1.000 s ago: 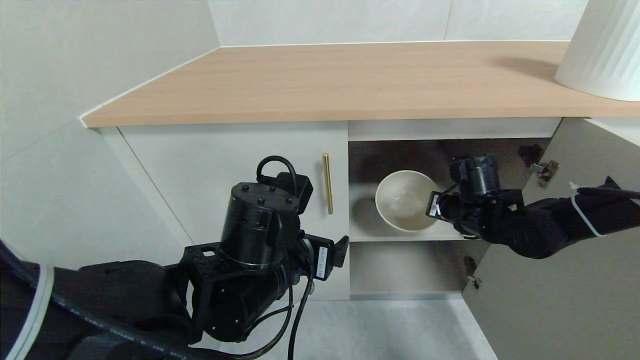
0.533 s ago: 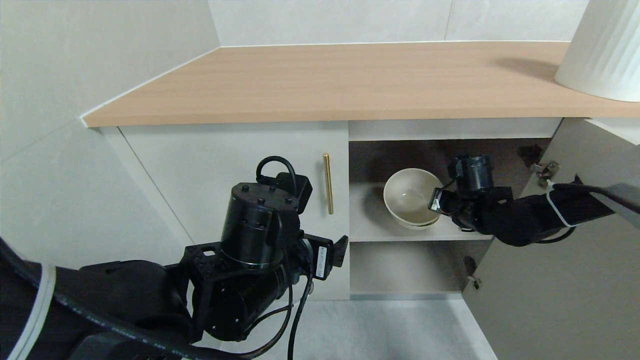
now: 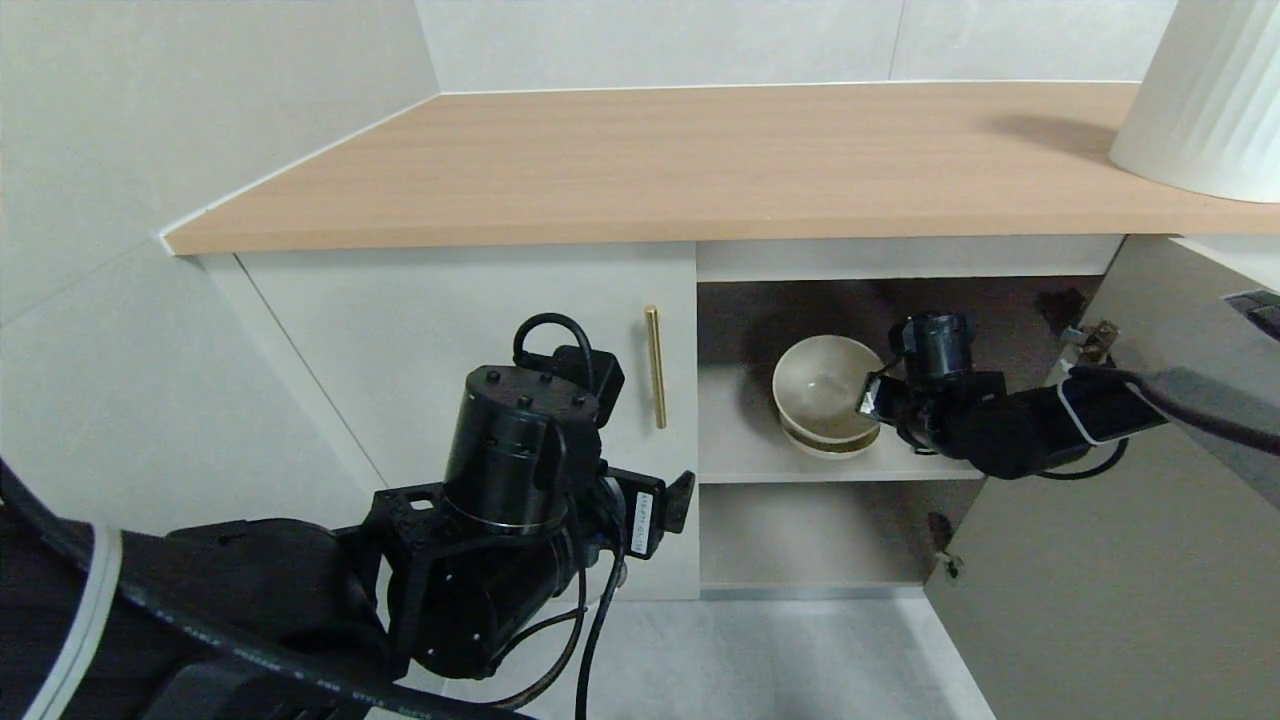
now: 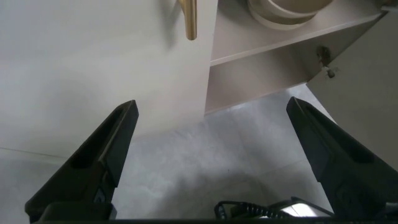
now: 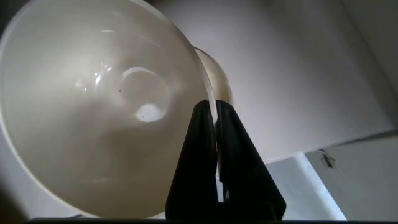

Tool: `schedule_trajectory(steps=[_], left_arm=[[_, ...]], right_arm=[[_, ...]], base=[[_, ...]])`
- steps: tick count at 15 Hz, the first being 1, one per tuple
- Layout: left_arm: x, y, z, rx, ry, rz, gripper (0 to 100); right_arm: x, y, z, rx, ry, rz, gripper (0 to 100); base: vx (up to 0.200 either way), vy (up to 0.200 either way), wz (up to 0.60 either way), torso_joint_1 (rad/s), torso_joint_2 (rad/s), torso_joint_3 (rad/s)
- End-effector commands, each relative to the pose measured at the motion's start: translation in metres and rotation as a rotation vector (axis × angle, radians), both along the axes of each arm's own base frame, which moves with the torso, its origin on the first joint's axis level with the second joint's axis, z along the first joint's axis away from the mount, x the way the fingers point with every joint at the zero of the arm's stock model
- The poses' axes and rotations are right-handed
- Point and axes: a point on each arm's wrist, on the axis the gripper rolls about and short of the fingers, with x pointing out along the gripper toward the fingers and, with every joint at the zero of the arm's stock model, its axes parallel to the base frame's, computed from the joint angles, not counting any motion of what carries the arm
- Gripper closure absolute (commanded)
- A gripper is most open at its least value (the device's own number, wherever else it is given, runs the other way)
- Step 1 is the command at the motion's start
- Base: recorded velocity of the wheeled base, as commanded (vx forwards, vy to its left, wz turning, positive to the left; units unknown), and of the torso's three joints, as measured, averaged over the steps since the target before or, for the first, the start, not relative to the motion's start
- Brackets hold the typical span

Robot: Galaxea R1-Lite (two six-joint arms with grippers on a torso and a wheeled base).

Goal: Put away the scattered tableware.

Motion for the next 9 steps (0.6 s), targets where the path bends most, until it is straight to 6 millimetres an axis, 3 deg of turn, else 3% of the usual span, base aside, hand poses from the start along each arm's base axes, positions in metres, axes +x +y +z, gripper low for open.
schedule_trajectory(steps=[1,9], left_arm=[[0.0007,0.0002,-0.0005,0.001,0.0,0.004,0],[0.0012,-0.0003,-0.002,0.004,0.004,0.004,0]], right_arm=[[0.0049,-0.0015,-0.0062,-0.002,0.008,-0.006,100],[0.0093,-0.003,-0.0134,-0.006,0.018,-0.013,100]], base=[[0.0,0.0,0.0,0.0,0.0,0.0],[0.0,0.0,0.0,0.0,0.0,0.0]])
